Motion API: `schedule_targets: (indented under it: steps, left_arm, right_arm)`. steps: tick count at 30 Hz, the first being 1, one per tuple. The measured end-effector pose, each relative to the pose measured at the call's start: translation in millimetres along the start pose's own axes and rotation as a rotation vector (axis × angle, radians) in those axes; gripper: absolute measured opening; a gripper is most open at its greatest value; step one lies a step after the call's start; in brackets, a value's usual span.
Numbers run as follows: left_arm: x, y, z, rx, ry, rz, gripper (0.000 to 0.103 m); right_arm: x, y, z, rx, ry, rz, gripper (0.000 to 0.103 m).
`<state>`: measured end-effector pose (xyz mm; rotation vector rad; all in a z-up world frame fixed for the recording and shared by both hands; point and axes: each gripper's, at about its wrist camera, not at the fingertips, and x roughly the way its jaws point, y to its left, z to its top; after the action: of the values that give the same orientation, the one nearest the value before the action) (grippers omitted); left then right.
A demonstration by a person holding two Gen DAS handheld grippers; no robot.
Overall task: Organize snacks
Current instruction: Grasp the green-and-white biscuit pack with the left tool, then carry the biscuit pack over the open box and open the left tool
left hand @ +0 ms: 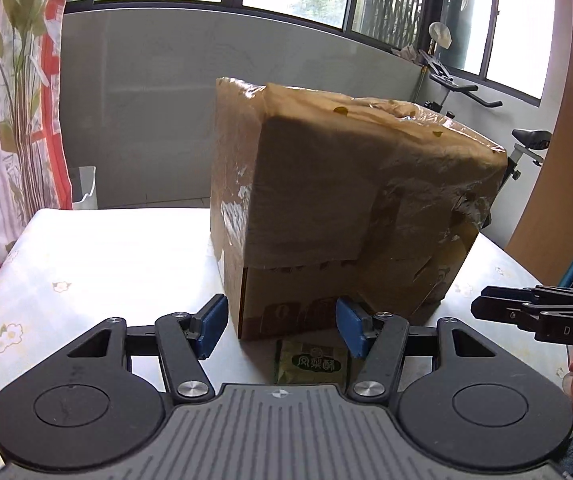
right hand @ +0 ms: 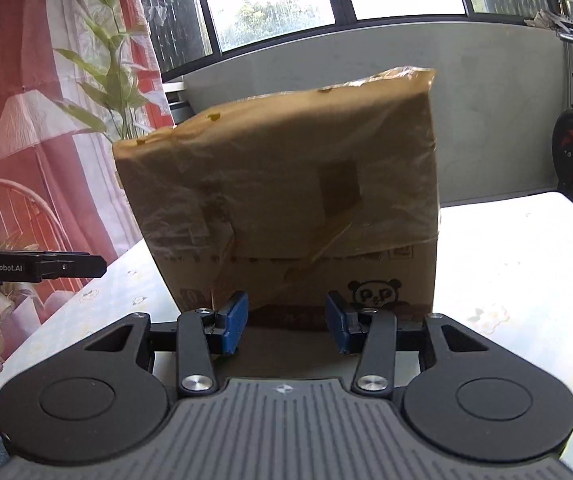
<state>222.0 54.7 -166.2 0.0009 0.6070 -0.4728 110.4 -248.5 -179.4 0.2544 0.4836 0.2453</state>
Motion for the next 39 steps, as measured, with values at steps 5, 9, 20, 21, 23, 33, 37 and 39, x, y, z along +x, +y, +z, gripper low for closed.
schedule_targets:
  steps: [5, 9, 20, 21, 23, 33, 37, 39]
  left_arm:
    - [32.7, 21.0, -7.0, -0.078, 0.055, -0.019, 0.062]
    - [53.5, 30.1, -14.9, -0.129, 0.090, -0.043, 0.061]
    - [90.5, 22.6, -33.3, -0.167, 0.169, -0.103, 0.057]
    - [92.1, 21.5, -35.0, -0.167, 0.175, -0.105, 0.057]
    - [94.5, 19.1, -39.3, -0.166, 0.177, -0.107, 0.057]
    - [88.5, 0.1, -50.2, -0.148, 0.199, -0.153, 0.036]
    - [80.3, -12.5, -53.4, -0.138, 0.208, -0.144, 0.035]
    - [72.6, -19.3, -51.7, -0.123, 0.198, -0.141, 0.035]
  right_arm:
    - [35.5, 17.5, -4.5, -0.061, 0.101, 0.055, 0.046]
    - [67.6, 35.4, -13.9, -0.139, 0.184, 0.090, 0.046]
    - [116.8, 64.4, -28.2, -0.272, 0.295, 0.147, 0.051]
    - [118.8, 64.9, -29.0, -0.277, 0.298, 0.146, 0.051]
    - [123.9, 65.6, -30.1, -0.281, 0.304, 0.140, 0.051]
    - [123.8, 69.4, -36.5, -0.327, 0.294, 0.123, 0.043]
    - [113.7, 69.0, -41.5, -0.326, 0.294, 0.129, 0.041]
    - [107.9, 69.1, -43.2, -0.315, 0.295, 0.132, 0.041]
